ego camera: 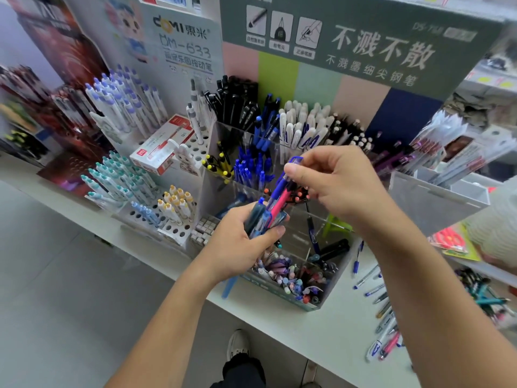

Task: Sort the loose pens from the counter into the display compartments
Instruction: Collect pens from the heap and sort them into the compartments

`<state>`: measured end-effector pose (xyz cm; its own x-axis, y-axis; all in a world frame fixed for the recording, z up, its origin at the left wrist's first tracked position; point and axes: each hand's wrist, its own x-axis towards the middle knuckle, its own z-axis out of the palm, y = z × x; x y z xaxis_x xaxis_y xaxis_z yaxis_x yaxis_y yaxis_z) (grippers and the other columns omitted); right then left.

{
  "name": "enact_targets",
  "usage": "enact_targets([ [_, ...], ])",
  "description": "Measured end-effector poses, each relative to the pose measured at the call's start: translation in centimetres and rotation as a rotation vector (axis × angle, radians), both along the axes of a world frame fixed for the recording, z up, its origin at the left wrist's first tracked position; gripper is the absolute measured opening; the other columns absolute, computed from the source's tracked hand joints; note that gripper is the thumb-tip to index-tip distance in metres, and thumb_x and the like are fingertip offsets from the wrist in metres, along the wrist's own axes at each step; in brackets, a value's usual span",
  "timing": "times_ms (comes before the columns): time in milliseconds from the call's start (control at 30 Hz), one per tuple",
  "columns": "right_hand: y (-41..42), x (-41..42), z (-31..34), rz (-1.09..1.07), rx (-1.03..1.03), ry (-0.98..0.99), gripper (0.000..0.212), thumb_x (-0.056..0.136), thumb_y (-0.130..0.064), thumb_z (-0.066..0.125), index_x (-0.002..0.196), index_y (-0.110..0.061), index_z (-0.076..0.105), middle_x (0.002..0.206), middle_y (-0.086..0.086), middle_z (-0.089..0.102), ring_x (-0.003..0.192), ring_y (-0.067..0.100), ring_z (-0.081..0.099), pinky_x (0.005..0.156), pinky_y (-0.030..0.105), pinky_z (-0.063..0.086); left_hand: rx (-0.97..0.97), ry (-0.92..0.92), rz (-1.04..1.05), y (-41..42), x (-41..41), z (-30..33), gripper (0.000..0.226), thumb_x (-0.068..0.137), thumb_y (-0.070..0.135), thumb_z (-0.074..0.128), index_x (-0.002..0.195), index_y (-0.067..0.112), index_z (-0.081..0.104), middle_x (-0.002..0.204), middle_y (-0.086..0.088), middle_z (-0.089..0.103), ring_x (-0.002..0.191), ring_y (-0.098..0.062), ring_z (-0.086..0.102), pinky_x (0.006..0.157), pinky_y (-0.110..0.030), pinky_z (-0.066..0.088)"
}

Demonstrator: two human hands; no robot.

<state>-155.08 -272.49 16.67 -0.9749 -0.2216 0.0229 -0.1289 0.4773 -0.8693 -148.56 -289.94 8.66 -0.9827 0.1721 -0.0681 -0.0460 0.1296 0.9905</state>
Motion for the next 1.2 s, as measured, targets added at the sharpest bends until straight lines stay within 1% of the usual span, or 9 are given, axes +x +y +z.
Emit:
enact_targets([
  [133, 0.9, 0.8, 0.3, -0.038, -0.291, -0.008, 0.01, 0.093, -0.013, 0.071, 0.084, -0.011, 0.07, 0.066, 0.001, 0.066, 0.057, 0.013, 0.062, 0.05, 0.022, 0.048, -0.037, -0.022, -0.034, -0.6, 0.0, -0.3, 0.013, 0.096, 0.007, 0.066, 0.107, 0.013, 0.067, 0.052, 0.019, 0.057, 0.045, 0.002, 0.049, 0.05, -0.011, 0.038],
  [300, 4.1, 3.4, 0.4, -0.336, -0.455, 0.282, 0.012, 0.099, -0.009, 0.06, 0.088, -0.011, 0.061, 0.068, 0.005, 0.07, 0.059, 0.025, 0.068, 0.052, 0.03, 0.055, 0.159, -0.322, 0.04, -0.5, 1.0, -2.8, 0.013, 0.099, 0.01, 0.061, 0.106, 0.017, 0.07, 0.057, 0.008, 0.047, 0.046, -0.012, 0.032, 0.044, -0.023, 0.031],
  [500, 7.4, 8.2, -7.0, -0.228, 0.282, 0.48, 0.005, 0.09, -0.009, 0.074, 0.088, -0.011, 0.069, 0.076, -0.002, 0.066, 0.065, 0.015, 0.06, 0.064, 0.037, 0.053, 0.357, -0.498, -0.002, 1.8, 1.7, -4.1, 0.021, 0.099, 0.014, 0.06, 0.115, 0.022, 0.071, 0.067, 0.0, 0.047, 0.049, -0.012, 0.036, 0.044, -0.023, 0.033],
  [633, 8.0, 9.1, -11.3, -0.201, 0.354, 0.362, 0.011, 0.088, -0.01, 0.076, 0.099, -0.012, 0.073, 0.084, -0.002, 0.071, 0.07, 0.009, 0.059, 0.069, 0.027, 0.052, 0.414, -0.521, -0.086, 3.0, 1.7, -3.5, 0.029, 0.1, 0.016, 0.058, 0.127, 0.023, 0.067, 0.072, -0.003, 0.052, 0.05, -0.011, 0.039, 0.045, -0.021, 0.035],
  [767, 7.6, 8.1, -13.2, -0.141, 0.483, 0.33, 0.008, 0.092, -0.012, 0.073, 0.099, -0.012, 0.076, 0.077, 0.007, 0.07, 0.068, 0.031, 0.066, 0.059, 0.041, 0.055, 0.428, -0.511, -0.156, 3.7, 1.9, -2.5, 0.04, 0.096, 0.018, 0.059, 0.136, 0.023, 0.059, 0.082, -0.007, 0.065, 0.05, -0.01, 0.042, 0.046, -0.02, 0.034],
  [867, 7.1, 7.7, -11.8, -0.057, 0.644, 0.269, 0.018, 0.099, -0.026, 0.061, 0.111, -0.019, 0.073, 0.078, 0.004, 0.064, 0.072, 0.032, 0.064, 0.057, 0.039, 0.051, 0.416, -0.5, -0.151, 4.1, 1.9, -1.9, 0.042, 0.089, 0.022, 0.063, 0.129, 0.013, 0.058, 0.084, -0.01, 0.067, 0.049, -0.011, 0.041, 0.045, -0.02, 0.036],
  [967, 6.9, 8.2, -7.9, -0.201, 0.329, 0.246, 0.027, 0.096, -0.041, 0.062, 0.107, -0.02, 0.075, 0.076, 0.0, 0.068, 0.07, 0.022, 0.062, 0.064, 0.038, 0.051, 0.393, -0.479, -0.157, 4.3, 1.9, -1.5, 0.023, 0.086, 0.021, 0.066, 0.098, 0.005, 0.054, 0.079, -0.011, 0.066, 0.046, -0.012, 0.042, 0.043, -0.021, 0.035],
  [1067, 5.9, 7.7, -5.4, -0.159, -0.034, -0.096, 0.046, 0.077, -0.062, 0.065, 0.098, -0.023, 0.076, 0.078, -0.001, 0.072, 0.068, 0.018, 0.062, 0.063, 0.034, 0.051, 0.316, -0.477, -0.205, 4.5, 1.8, -1.0, 0.026, 0.083, 0.019, 0.071, 0.099, 0.011, 0.053, 0.075, -0.012, 0.065, 0.046, -0.015, 0.045, 0.042, -0.023, 0.036],
  [1200, 5.2, 6.7, -5.1, -0.236, -0.296, -0.229, 0.018, 0.089, -0.026, 0.075, 0.085, -0.008, 0.074, 0.057, 0.0, 0.055, 0.049, 0.012, 0.043, 0.049, 0.025, 0.036, 0.224, -0.441, -0.246, 5.0, 1.7, -0.7, 0.028, 0.078, 0.015, 0.079, 0.087, 0.021, 0.054, 0.068, -0.009, 0.055, 0.047, -0.018, 0.043, 0.042, -0.025, 0.036],
])
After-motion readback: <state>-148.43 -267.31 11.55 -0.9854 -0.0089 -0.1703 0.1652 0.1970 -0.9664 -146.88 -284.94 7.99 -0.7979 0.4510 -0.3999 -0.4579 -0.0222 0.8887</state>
